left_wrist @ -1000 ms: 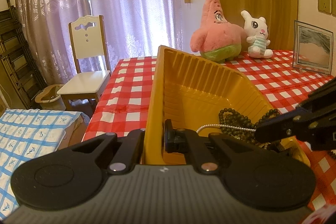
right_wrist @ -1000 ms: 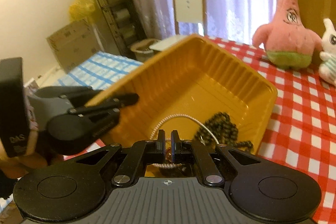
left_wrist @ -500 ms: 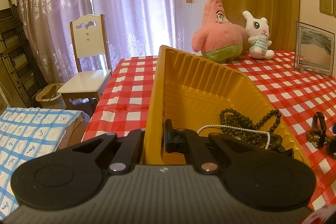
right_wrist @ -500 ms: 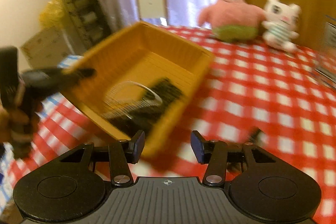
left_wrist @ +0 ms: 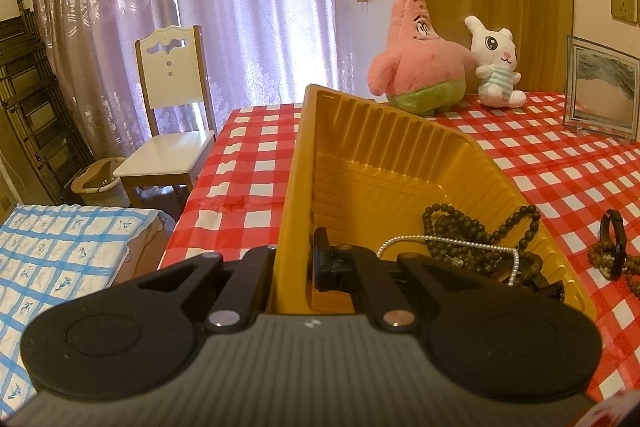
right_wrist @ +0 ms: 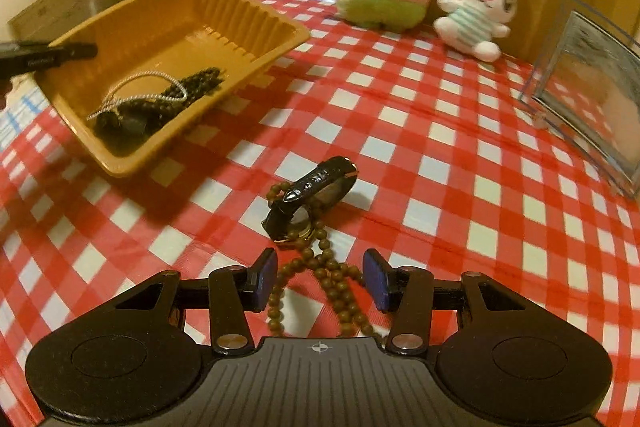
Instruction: Organize jewelry
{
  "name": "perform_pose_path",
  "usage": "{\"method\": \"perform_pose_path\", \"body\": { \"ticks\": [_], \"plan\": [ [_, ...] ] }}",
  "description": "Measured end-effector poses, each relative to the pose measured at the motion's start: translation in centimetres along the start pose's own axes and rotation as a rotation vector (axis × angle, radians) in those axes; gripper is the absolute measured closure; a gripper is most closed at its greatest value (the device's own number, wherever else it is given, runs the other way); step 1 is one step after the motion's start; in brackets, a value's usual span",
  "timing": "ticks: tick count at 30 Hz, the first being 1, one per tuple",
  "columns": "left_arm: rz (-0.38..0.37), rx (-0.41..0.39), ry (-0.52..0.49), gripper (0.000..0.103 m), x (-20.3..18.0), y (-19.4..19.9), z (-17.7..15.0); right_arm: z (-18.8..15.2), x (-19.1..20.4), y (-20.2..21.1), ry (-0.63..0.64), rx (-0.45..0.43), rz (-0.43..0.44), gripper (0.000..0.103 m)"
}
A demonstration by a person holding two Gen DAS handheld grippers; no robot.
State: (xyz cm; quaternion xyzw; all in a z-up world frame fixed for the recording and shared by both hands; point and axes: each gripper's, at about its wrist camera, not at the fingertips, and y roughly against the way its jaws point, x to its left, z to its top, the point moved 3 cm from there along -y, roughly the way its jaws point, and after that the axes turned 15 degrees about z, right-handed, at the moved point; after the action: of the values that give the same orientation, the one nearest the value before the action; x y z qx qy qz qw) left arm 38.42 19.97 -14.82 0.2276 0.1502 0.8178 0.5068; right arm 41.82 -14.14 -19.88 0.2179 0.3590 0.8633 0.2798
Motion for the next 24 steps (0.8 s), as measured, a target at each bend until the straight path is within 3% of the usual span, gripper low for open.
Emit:
{"method": "perform_pose_path", "body": {
  "ticks": [4, 10, 12, 13, 18, 24],
  "plan": [
    [0.001, 0.000, 0.001, 0.100, 0.0, 0.0, 0.0, -0.1, -0.7, -0.8, 0.045, 0.035, 0.039, 0.055],
    [0.004, 0.003, 0.000, 0.100, 0.2, -0.1, -0.1, -0.4, -1.8, -1.7, 0.084, 0.066, 0.055, 0.066],
    [0.004, 0.002, -0.001, 0.100, 0.1, -0.1, -0.1, -0.5, -2.0, -1.8, 0.095, 0.077, 0.037, 0.077],
    [0.004, 0.001, -0.002, 0.100, 0.1, -0.1, -0.1, -0.5, -2.0, -1.8, 0.109, 0.088, 0.018, 0.088],
    [0.005, 0.001, -0.004, 0.100, 0.2, 0.0, -0.1, -1.2, -1.8, -1.2, 0.131, 0.129, -0.019, 0.089],
    [0.004, 0.001, -0.002, 0.100, 0.2, 0.0, -0.1, -3.2, -2.6, 0.9, 0.041, 0.130, -0.065, 0.090]
  ]
}}
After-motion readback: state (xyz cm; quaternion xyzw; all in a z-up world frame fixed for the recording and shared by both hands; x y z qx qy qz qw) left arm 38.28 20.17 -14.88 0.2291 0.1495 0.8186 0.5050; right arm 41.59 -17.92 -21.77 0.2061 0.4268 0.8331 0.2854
